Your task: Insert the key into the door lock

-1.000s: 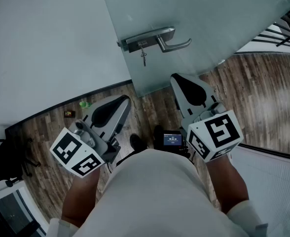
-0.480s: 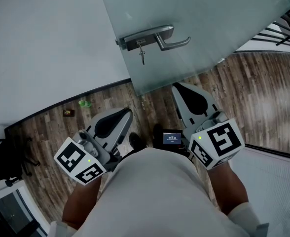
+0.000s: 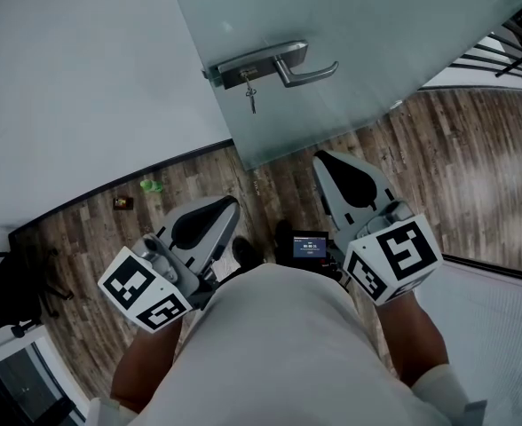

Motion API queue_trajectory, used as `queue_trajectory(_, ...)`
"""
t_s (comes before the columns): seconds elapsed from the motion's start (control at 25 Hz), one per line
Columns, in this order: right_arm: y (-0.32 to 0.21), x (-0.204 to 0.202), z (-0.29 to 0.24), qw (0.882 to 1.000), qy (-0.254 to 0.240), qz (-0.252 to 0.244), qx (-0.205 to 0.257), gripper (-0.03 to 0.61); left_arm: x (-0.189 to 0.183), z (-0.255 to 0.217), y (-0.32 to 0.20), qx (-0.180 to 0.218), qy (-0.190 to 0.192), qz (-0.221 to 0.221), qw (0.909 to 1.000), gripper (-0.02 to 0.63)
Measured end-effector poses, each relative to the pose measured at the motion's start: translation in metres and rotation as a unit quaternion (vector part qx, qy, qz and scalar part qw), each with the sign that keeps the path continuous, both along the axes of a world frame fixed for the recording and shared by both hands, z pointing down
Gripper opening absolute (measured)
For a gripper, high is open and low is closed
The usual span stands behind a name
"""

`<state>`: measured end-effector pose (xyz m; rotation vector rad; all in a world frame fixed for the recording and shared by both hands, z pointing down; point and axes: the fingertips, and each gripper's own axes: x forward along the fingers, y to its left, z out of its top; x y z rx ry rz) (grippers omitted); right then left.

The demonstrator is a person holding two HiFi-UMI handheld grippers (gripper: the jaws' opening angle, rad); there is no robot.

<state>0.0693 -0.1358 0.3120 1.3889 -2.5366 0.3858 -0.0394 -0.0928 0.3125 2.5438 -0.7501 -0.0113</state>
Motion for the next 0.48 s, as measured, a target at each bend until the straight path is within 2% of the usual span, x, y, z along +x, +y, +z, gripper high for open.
queue_trajectory(0.48,0.0019,0.0074,0.0011,1.000,0.004,0.005,0.002,0.012,0.0036,0.0025,0.0006,-0.003,-0.002,0.003,1.0000,0.017)
